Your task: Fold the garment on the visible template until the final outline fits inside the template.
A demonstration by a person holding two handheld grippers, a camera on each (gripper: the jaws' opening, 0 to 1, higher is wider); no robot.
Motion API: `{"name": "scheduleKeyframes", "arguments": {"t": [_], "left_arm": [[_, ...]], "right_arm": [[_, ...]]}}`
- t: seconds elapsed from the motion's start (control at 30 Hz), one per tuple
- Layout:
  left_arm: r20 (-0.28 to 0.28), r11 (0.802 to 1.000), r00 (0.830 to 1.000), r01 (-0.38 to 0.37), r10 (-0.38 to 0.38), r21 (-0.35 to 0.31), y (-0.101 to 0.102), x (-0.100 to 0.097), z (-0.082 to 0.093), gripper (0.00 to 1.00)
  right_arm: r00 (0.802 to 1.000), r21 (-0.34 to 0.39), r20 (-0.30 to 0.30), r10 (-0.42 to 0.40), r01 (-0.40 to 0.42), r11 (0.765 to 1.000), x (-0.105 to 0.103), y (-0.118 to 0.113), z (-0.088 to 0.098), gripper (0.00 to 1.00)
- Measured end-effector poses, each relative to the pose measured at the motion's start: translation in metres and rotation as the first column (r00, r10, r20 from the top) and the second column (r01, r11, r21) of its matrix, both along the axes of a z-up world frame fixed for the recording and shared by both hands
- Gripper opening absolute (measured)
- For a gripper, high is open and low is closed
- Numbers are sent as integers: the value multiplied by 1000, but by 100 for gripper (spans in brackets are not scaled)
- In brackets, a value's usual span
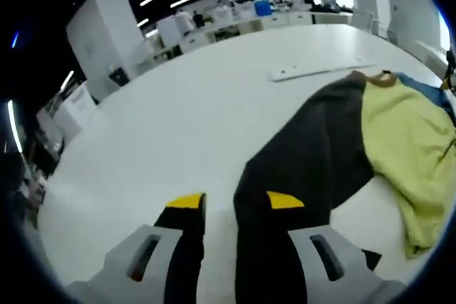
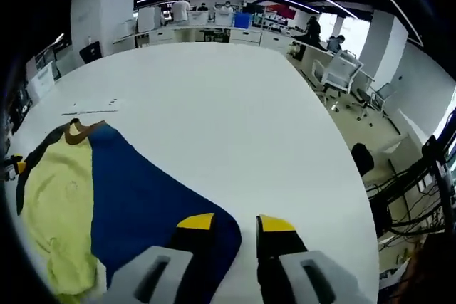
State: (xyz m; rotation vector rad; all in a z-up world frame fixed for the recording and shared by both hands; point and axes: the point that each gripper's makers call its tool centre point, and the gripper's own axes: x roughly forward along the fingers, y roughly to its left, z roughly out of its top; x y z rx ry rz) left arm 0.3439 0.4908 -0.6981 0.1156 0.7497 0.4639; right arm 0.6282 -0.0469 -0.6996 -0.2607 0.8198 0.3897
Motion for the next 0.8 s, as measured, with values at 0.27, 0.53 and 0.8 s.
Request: {"name": "scheduleKeyframes", "arguments": {"t": [0.27,0.53,0.8], "left_arm": [[83,999,997,11,-7,-50,-27,-6,29,55],[121,994,990,79,-69,-81,-56,-18,44,72],[163,985,976,155,-143,-69,-80,-23,64,89]], "right_arm": [[997,76,-74,29,-23,997,-37,12,11,41],[987,57,-125,96,-90,994,-87,14,7,42],[984,85,-148,101,-89,992,-119,11,8,39]]}}
